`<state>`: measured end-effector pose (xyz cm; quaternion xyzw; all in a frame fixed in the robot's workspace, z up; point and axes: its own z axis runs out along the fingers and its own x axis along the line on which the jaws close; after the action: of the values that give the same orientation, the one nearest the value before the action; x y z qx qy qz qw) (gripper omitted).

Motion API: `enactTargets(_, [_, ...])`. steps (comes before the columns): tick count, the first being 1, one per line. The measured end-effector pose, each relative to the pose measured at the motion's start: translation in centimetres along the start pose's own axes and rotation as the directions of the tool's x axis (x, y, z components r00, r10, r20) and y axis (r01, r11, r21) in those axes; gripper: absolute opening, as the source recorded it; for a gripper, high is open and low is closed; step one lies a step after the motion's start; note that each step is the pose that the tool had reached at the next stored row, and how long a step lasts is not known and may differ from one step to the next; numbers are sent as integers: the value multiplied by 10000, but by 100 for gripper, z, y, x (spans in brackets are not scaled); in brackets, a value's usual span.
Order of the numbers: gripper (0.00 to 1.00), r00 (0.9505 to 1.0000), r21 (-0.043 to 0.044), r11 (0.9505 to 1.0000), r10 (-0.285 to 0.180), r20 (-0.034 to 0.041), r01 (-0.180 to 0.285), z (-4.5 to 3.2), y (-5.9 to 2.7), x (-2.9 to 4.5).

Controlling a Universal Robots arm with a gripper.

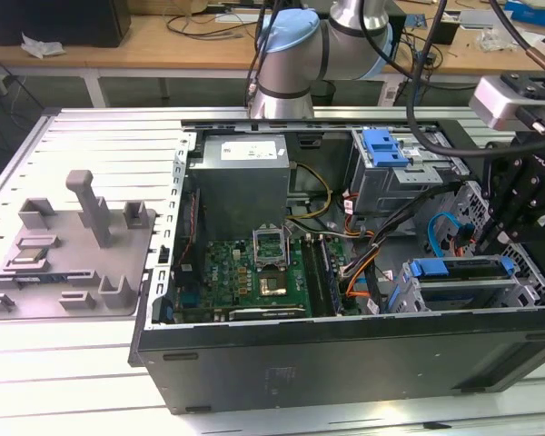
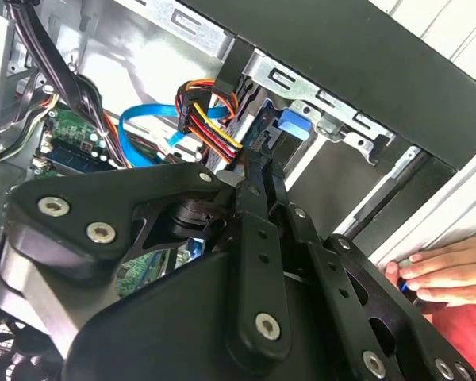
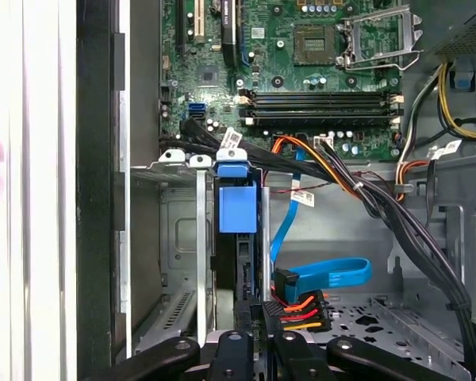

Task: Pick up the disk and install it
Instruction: 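Insert the first disk wire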

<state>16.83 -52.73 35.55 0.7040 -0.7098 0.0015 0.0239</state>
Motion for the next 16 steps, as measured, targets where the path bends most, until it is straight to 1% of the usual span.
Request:
enactTargets(3, [16, 9998, 7, 9998, -204, -7, 204, 0, 0, 0])
enactTargets(5, [16, 9997, 9, 9997, -252, -9, 252, 0, 0, 0])
enactTargets(16, [16, 9996, 10, 9996, -288, -10, 288, 1, 3, 10])
